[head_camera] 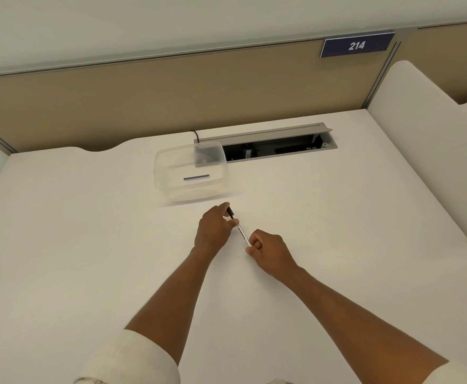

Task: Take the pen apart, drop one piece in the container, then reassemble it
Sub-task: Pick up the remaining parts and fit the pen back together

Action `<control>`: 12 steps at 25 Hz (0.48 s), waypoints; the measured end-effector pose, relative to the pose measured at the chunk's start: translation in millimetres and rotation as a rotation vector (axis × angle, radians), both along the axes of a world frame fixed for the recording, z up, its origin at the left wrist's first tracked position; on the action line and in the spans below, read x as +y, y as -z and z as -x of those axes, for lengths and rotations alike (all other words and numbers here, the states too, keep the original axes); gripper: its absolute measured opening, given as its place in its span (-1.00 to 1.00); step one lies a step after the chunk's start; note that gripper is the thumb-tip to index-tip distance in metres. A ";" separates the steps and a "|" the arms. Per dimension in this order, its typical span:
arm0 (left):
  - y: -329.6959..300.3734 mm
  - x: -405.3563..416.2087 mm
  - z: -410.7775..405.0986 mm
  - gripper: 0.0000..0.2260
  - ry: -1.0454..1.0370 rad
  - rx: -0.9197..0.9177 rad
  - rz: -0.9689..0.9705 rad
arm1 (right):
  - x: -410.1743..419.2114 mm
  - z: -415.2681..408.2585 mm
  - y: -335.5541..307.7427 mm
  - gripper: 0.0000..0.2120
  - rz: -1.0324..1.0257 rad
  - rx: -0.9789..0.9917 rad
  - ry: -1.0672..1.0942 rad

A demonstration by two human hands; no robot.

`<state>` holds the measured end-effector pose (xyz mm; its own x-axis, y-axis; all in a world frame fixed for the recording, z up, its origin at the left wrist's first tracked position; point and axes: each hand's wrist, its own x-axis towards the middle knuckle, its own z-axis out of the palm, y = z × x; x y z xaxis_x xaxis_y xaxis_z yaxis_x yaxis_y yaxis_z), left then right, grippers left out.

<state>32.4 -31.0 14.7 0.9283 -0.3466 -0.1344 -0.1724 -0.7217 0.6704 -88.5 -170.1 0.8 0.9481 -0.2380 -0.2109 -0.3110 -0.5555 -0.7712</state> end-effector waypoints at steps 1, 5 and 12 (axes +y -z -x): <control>1.8 -1.4 -1.4 -0.67 0.000 0.016 0.007 | 0.9 -0.4 0.5 -0.87 0.025 -0.005 -0.003; 10.5 -6.0 -3.5 -0.53 -0.020 0.065 0.015 | 5.8 -0.6 3.5 -0.86 0.102 -0.010 0.012; 16.2 -8.9 -6.3 -0.53 0.024 0.062 -0.009 | 16.8 0.1 5.1 -0.88 0.199 -0.001 0.010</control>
<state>38.7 -39.9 -1.5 0.9095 -0.3671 -0.1950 -0.1477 -0.7239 0.6739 -88.7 -153.2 -4.3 0.9456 -0.2842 -0.1583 -0.3168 -0.6939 -0.6466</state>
